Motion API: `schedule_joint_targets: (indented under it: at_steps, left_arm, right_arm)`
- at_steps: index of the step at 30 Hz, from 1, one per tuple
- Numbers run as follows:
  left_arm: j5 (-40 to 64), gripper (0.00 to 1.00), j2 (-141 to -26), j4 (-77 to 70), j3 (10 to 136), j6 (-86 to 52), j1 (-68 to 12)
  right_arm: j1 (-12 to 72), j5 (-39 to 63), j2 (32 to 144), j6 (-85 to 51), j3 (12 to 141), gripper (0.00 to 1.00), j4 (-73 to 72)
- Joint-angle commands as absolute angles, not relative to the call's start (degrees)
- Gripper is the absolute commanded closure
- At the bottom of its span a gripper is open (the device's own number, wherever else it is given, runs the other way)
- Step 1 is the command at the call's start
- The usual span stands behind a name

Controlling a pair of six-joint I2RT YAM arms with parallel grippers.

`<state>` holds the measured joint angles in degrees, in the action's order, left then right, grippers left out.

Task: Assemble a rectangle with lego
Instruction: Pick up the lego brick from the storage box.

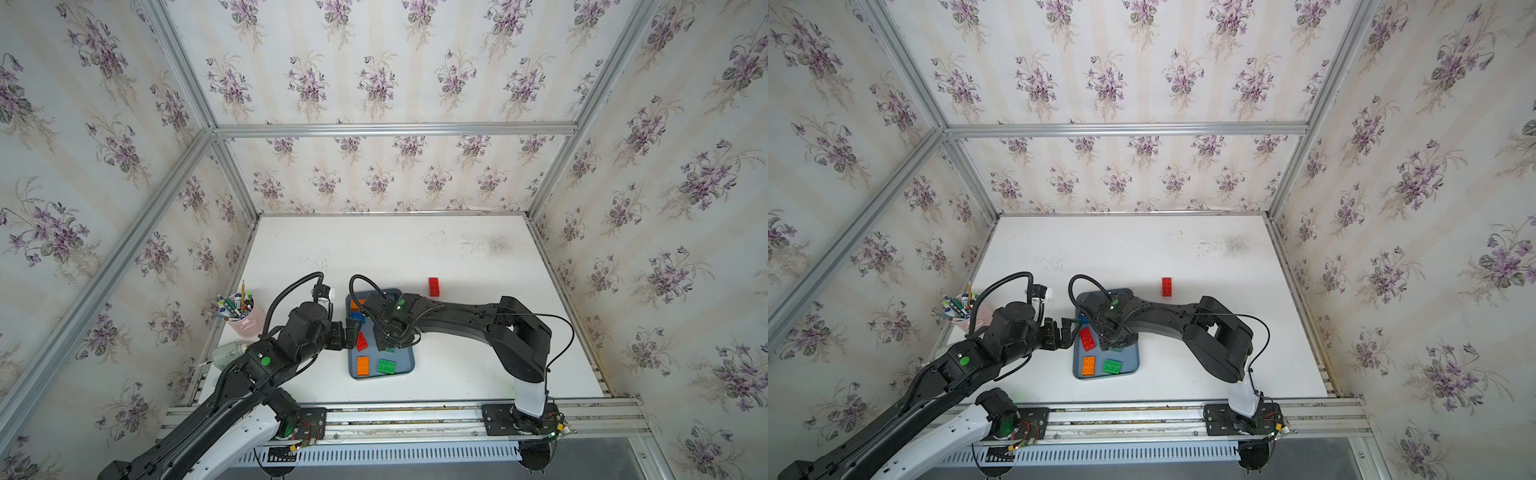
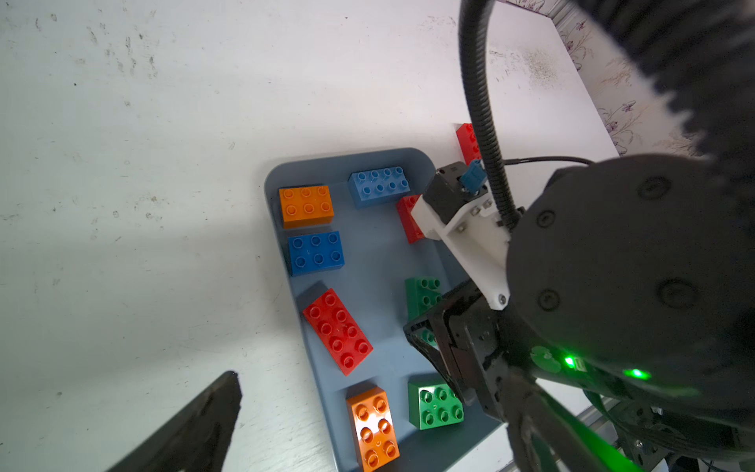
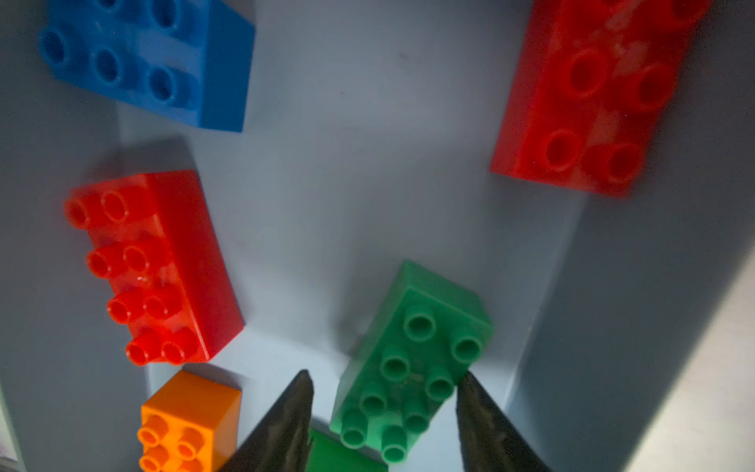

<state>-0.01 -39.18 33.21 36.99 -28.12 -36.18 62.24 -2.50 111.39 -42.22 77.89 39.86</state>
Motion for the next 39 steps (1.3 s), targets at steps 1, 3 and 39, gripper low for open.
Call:
schedule_joint_targets:
  at_steps: [1,3,39]
  left_arm:
    - [-0.3,0.00,-39.3,31.9,37.0,-28.5,-36.2]
    - [-0.3,0.00,-39.5,31.8,37.1,-28.5,-36.2]
    - [-10.4,0.01,-63.1,27.0,56.3,12.7,-59.0]
  right_arm:
    - [62.1,-2.4,111.9,-42.1,78.2,0.53,39.2]
    - [62.0,-2.4,112.0,-41.8,78.0,0.62,38.9]
    - [34.4,1.0,84.4,-26.2,66.6,0.71,38.0]
